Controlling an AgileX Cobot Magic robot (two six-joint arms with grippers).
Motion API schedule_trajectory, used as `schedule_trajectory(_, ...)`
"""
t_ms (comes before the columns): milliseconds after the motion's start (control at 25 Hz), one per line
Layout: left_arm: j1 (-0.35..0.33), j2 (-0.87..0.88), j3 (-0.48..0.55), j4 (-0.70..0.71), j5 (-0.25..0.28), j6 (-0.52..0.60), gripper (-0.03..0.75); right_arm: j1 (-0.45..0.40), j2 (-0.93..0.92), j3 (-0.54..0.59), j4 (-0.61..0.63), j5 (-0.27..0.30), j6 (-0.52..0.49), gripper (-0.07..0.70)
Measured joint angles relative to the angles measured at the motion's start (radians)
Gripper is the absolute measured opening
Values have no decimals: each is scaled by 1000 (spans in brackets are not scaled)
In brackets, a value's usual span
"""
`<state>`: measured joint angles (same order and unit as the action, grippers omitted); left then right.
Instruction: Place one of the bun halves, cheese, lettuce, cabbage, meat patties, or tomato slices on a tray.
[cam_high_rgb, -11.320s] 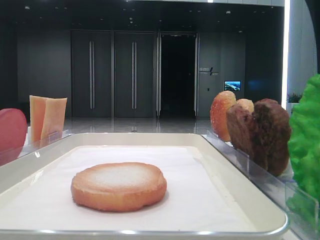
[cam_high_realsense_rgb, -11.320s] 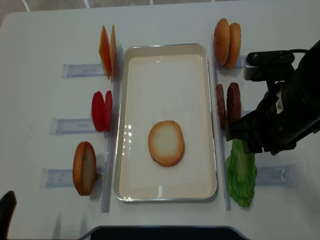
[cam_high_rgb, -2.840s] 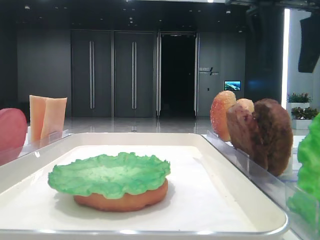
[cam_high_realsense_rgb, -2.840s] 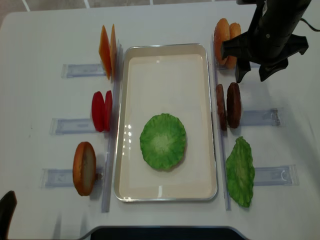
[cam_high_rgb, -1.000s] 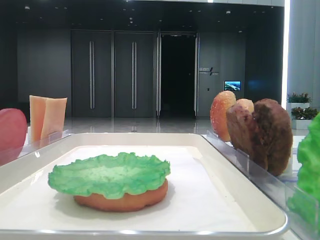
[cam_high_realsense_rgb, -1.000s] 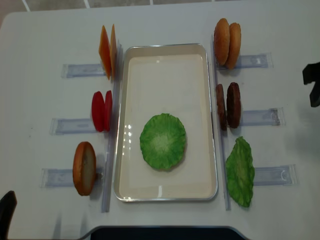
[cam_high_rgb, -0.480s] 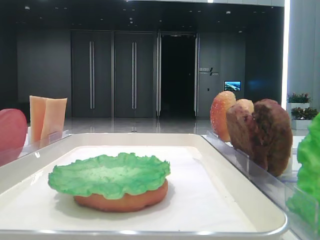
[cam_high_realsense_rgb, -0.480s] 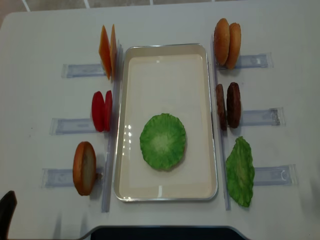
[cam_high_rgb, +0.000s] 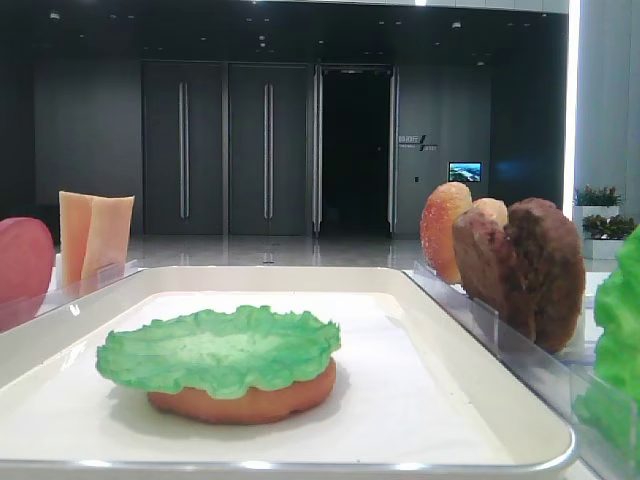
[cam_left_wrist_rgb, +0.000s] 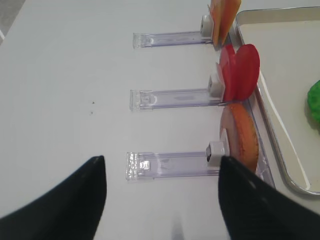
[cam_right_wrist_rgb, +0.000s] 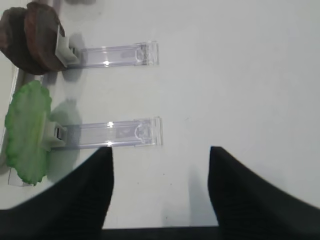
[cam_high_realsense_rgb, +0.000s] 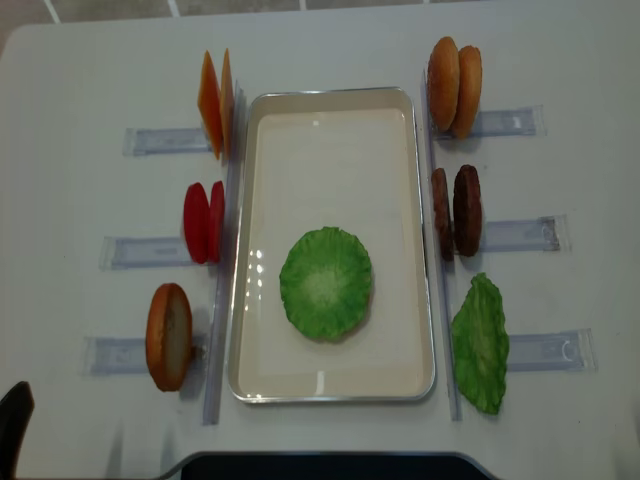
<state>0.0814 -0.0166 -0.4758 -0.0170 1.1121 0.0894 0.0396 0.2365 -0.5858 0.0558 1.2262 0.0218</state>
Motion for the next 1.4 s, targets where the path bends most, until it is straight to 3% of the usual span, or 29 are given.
schedule_trajectory(400, 0, 0, 0, 0, 0, 0, 534, 0, -239, 69, 0, -50, -17, 428)
schedule_trajectory(1400, 0, 0, 0, 0, 0, 0, 534, 0, -244, 89, 1, -85, -55, 428)
